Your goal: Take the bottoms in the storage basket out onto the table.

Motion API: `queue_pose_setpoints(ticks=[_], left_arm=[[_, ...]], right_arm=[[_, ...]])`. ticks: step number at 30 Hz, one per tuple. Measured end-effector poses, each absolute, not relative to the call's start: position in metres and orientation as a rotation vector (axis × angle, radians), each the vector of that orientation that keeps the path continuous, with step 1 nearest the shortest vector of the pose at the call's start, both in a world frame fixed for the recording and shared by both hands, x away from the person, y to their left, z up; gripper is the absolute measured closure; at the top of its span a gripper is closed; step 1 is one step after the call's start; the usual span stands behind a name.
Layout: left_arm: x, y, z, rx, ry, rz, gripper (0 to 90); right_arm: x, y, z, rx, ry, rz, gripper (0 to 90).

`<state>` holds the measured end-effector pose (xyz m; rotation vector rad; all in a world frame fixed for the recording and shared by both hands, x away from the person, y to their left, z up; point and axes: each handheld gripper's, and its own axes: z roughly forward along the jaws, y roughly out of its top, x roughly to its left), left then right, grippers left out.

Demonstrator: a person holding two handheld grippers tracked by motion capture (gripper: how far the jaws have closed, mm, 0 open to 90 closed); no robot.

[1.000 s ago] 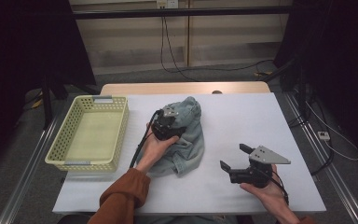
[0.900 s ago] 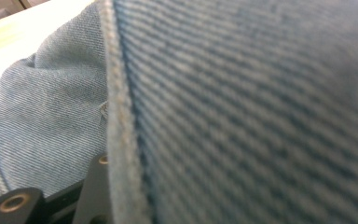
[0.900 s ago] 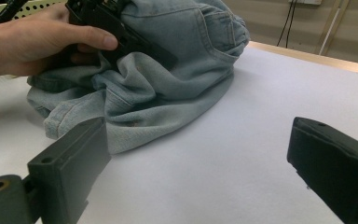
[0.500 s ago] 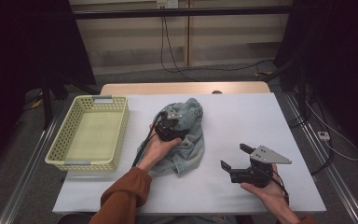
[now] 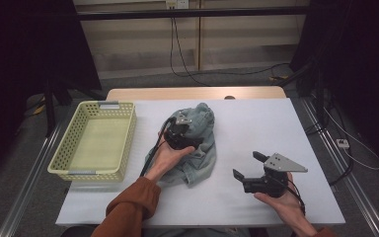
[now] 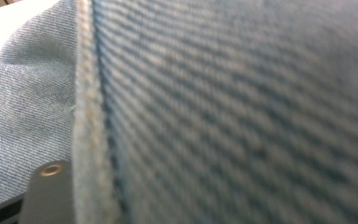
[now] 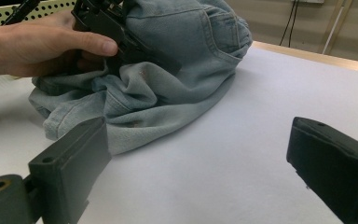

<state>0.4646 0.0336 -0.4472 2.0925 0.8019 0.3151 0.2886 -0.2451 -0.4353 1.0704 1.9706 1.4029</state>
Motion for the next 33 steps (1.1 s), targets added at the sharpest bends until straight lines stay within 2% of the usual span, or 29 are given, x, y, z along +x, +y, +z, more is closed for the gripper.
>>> queue_pose_setpoints(ticks=[8,18,33], left_arm=[[0.459,0.037,-0.436,2.064,0.79,0.338,6.8],[0.447,0.045,-0.419,2.032,0.759,0.403,5.1],[0.44,0.067,-0.397,1.985,0.777,0.451,8.1]], right_arm=[[0.289,-0.245,-0.435,1.07,1.973,1.405,5.6],[0.287,-0.241,-0.433,1.054,1.976,1.403,5.6],[0.286,-0.242,-0.433,1.059,1.968,1.397,5.5]])
